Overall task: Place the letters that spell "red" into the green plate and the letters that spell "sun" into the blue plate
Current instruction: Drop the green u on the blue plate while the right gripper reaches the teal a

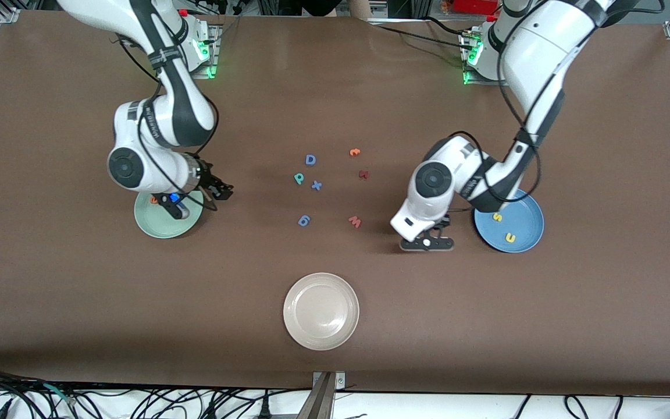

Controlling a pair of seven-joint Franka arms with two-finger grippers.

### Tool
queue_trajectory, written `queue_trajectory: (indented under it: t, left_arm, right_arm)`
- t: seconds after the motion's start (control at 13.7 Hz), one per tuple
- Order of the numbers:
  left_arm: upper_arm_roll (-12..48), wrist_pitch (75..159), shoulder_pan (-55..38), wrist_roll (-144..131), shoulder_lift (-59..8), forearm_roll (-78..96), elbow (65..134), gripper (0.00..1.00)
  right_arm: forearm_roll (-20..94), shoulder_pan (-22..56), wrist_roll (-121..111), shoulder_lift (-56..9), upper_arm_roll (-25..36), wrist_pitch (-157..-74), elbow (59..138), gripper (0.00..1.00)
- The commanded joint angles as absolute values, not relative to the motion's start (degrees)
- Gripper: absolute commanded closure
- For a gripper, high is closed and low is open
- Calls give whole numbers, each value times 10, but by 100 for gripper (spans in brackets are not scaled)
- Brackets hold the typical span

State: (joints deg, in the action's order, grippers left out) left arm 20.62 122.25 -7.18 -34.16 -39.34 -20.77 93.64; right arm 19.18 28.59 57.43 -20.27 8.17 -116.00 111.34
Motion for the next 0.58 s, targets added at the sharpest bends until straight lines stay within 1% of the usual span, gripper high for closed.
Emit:
queue_trajectory:
  t: [0.0,0.15,0.36,0.44,0.51]
  left_arm:
    - [213,1141,-28,-210,-385,-164,896,80]
    - [213,1117,6,-139,-385,-160,893,80]
    - [208,1102,37,-65,-392,-155,895,80]
    - [207,1103,50,-43,-395,-159,895,80]
    - [207,1103,66,-14,-397,-159,896,79]
  right_arm:
    - [200,289,644,-214,47,-1190,1094,2]
    - [200,302,687,-231,28,-1231,1090,2]
    - [200,330,728,-253,23,-1286,1088,2]
    - [202,344,741,-263,23,-1308,1088,3]
    - [218,355,750,-274,23,-1331,1088,6]
